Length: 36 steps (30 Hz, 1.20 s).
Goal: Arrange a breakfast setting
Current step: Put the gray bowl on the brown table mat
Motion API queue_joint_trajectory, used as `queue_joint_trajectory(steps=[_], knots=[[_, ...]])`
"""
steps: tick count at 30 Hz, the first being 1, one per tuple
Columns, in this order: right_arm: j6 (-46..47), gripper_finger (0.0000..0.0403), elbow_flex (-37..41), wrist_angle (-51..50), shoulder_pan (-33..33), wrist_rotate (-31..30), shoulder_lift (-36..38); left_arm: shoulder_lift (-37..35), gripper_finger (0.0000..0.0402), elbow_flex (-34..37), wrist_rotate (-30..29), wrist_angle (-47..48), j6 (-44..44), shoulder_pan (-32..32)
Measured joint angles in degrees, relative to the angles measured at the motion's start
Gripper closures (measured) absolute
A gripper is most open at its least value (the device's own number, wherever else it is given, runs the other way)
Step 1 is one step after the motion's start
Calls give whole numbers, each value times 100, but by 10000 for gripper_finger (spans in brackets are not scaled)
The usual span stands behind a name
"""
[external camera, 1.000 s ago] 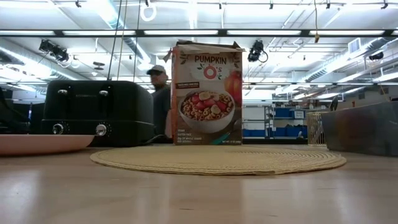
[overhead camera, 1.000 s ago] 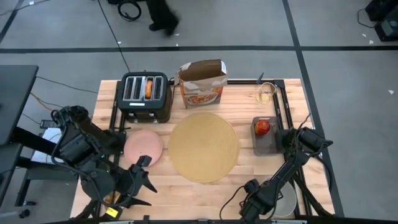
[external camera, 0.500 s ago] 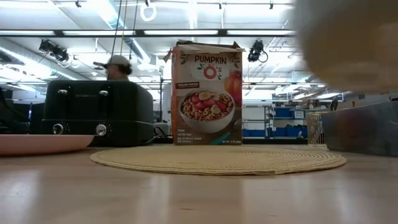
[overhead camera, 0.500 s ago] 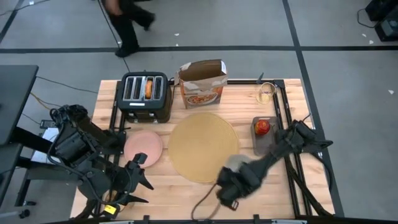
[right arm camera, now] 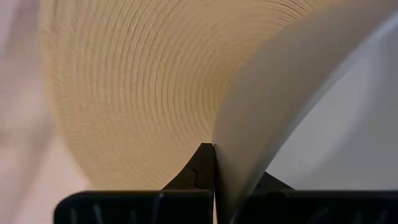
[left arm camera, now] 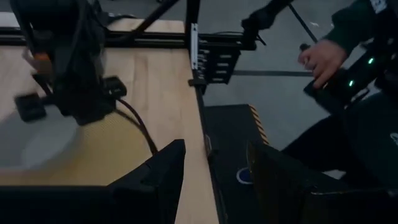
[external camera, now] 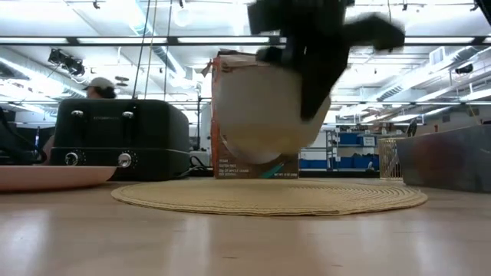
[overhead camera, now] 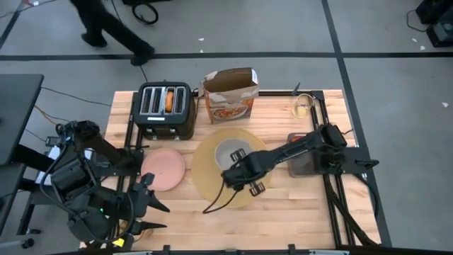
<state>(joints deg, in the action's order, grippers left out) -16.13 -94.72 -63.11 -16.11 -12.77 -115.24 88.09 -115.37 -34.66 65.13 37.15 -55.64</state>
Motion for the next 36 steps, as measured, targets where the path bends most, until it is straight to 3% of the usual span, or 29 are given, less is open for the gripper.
queue_joint_trajectory(steps=[5,11,22,36], knots=[[-1364,394,661,482,61,-353,-4,2,221,0,-278,55,2,9],[-2208,394,994,963,127,-302,-4,2,221,0,-398,130,2,92],[-2477,385,1095,1186,167,48,-4,2,221,0,-527,167,140,94],[-2458,314,1095,1204,168,16,-4,4,221,0,-526,159,247,76]])
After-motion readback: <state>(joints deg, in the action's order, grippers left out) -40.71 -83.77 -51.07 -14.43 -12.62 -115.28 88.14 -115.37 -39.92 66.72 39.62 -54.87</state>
